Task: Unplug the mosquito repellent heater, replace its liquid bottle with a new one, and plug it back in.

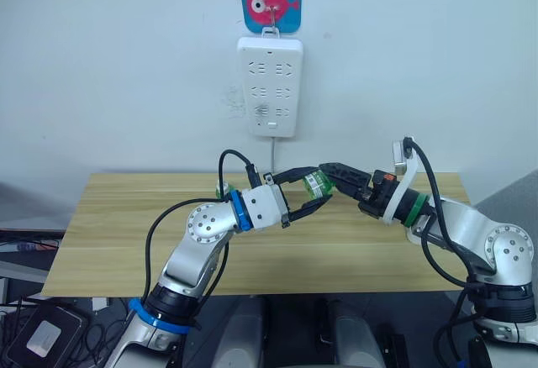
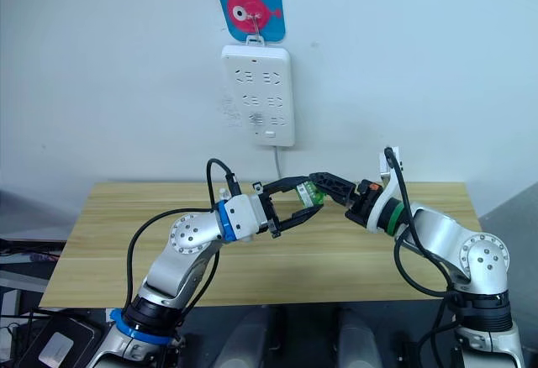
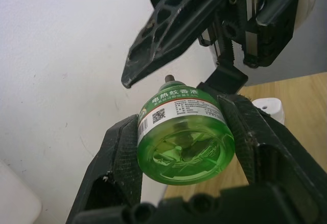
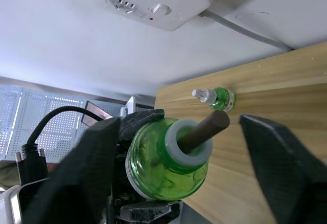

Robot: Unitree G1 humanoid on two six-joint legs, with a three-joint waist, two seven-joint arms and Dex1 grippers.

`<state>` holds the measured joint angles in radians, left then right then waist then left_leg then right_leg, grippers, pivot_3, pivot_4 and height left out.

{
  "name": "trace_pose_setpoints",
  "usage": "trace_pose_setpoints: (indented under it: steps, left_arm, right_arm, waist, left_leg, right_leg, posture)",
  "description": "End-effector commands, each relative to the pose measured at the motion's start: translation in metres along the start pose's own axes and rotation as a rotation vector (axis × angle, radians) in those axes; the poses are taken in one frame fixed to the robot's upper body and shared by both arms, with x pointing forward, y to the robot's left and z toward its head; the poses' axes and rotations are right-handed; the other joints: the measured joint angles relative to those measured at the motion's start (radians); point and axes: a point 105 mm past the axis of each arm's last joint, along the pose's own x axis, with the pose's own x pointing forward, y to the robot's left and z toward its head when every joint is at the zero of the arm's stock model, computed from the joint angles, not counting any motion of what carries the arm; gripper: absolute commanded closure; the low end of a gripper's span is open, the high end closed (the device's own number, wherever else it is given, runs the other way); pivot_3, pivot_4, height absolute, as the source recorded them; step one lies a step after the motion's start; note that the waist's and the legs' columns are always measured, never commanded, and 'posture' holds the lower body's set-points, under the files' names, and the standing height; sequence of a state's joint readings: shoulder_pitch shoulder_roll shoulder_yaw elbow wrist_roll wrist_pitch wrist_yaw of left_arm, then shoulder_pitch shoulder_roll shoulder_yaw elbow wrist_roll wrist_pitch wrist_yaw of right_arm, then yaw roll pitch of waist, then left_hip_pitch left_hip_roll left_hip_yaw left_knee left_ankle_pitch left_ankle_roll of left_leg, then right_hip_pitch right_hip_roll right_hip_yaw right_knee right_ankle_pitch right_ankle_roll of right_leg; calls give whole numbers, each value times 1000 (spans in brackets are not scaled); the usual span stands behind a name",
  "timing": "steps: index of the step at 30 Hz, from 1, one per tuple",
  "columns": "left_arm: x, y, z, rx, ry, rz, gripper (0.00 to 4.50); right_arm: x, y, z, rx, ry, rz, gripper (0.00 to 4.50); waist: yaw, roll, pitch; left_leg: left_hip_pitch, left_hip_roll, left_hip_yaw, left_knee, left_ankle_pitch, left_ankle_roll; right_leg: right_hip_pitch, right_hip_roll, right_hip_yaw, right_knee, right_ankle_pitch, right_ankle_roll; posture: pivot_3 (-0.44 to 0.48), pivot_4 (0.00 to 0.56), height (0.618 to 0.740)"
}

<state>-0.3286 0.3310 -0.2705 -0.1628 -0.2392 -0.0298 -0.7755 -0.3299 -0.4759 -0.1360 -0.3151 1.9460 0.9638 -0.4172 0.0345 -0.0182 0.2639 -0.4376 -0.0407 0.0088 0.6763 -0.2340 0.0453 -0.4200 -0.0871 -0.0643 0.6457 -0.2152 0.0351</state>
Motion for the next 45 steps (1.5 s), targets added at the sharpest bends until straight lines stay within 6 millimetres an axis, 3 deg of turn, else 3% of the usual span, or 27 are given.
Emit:
trace_pose_setpoints:
  steps: [1,5,6,8,15,20,21,24,27,34,45]
  left_arm:
    - [1,0,12,32,-46,4,2194]
    - [3,-1,13,33,-50,4,2194]
    - [3,-1,13,32,-50,5,2194]
    - [3,0,13,32,-50,9,2194]
    - [-2,-3,5,-13,-9,-15,17]
    - [-8,10,6,6,21,-16,0]
    - [-9,8,5,-2,31,-41,0]
    - [-12,-8,-2,-42,94,-180,0]
    - [-15,-13,-10,-110,140,-227,0]
    - [-16,-12,-25,-140,198,-256,0]
    - [-14,-14,-26,-135,182,-272,0]
  right_arm:
    - [-4,14,2,-8,-28,62,2109]
    - [-2,14,2,9,-40,60,3465]
    - [-1,14,2,17,-45,59,3681]
    - [0,13,2,26,-52,55,3682]
    - [-4,0,7,51,-81,-33,3682]
    - [-14,-40,9,-254,-54,-256,3682]
    - [-15,-49,8,-336,-44,-303,3682]
    - [-16,-88,2,-810,36,-470,3682]
    - [-18,-114,1,-997,48,-545,3682]
    - [-11,-146,4,-1097,16,-619,3682]
    - [-26,-180,2,-1104,-8,-750,3682]
  waist:
    - [-3,0,0]
    - [-7,0,0]
    - [-7,0,0]
    - [-8,0,0]
    - [-8,0,0]
    - [-7,0,0]
    - [-8,0,0]
    - [-9,1,-1]
    - [-8,1,-1]
    - [-8,1,-1]
    - [-8,1,-1]
  left_leg:
    - [0,0,0,0,0,0]
    - [0,0,0,0,0,0]
    - [0,0,0,0,0,0]
    - [0,0,0,0,0,0]
    - [0,0,0,0,0,0]
    - [0,0,0,0,0,0]
    - [0,0,0,0,0,0]
    - [0,0,0,0,0,0]
    - [0,0,0,0,0,0]
    - [1,0,0,1,0,-1]
    - [2,0,0,1,1,-1]
  right_leg:
    - [0,0,0,0,0,0]
    - [0,0,0,0,0,0]
    - [0,0,0,0,0,0]
    - [0,0,0,1,0,0]
    - [0,1,0,1,0,0]
    - [0,1,0,0,0,0]
    - [0,1,0,0,0,0]
    - [0,3,0,0,0,0]
    - [0,5,0,0,-1,1]
    - [0,3,1,1,-1,1]
    - [0,2,1,1,0,1]
  posture:
    - [71,209,740]
    - [71,209,740]
    - [71,209,740]
    - [71,209,740]
    - [73,210,740]
    - [78,214,740]
    - [81,212,740]
    - [86,209,740]
    - [81,202,740]
    - [64,192,740]
    - [72,203,740]
